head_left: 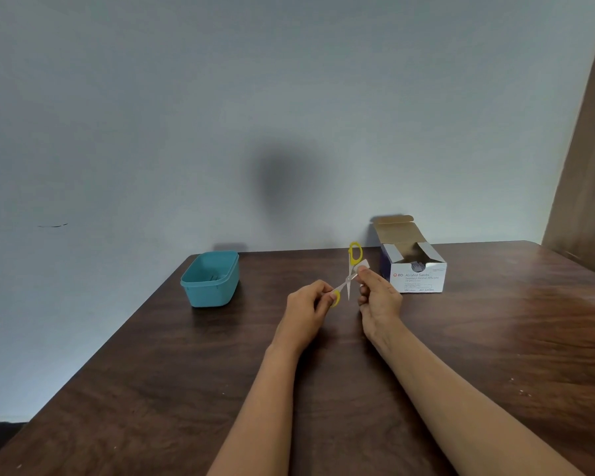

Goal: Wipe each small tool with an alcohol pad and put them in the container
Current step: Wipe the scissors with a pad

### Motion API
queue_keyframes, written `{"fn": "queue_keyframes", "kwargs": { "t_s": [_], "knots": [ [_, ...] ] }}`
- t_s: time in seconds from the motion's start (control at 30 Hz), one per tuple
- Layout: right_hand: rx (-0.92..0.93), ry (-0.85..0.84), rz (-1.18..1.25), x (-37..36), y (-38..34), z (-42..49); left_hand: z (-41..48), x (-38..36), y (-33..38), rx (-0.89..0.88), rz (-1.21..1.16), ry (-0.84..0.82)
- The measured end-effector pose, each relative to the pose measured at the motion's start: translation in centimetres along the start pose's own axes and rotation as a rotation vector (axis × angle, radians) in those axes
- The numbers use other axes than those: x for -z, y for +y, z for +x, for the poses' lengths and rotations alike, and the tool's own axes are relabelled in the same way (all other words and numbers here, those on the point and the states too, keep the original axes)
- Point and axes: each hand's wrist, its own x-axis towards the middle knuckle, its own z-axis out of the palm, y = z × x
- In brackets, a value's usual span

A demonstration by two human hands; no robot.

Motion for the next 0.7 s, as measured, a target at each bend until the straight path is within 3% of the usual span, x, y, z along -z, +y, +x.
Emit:
{"fn": "queue_keyframes", "kwargs": {
  "t_s": [0.23, 0.43, 0.7],
  "knots": [
    [-0.035, -0.007, 0.128, 0.1, -0.4, 0.3, -0.1, 0.2, 0.0, 0.019, -0.036, 0.060],
    [-0.031, -0.148, -0.064, 0.3, 0.0, 0.2, -0.1, 0.4, 0.1, 0.053, -0.083, 0.124],
    [0.119, -0.265, -0.379, 0.5, 0.9, 0.2, 0.2, 0.5, -0.4, 0.066, -0.059, 0.239]
  ]
}}
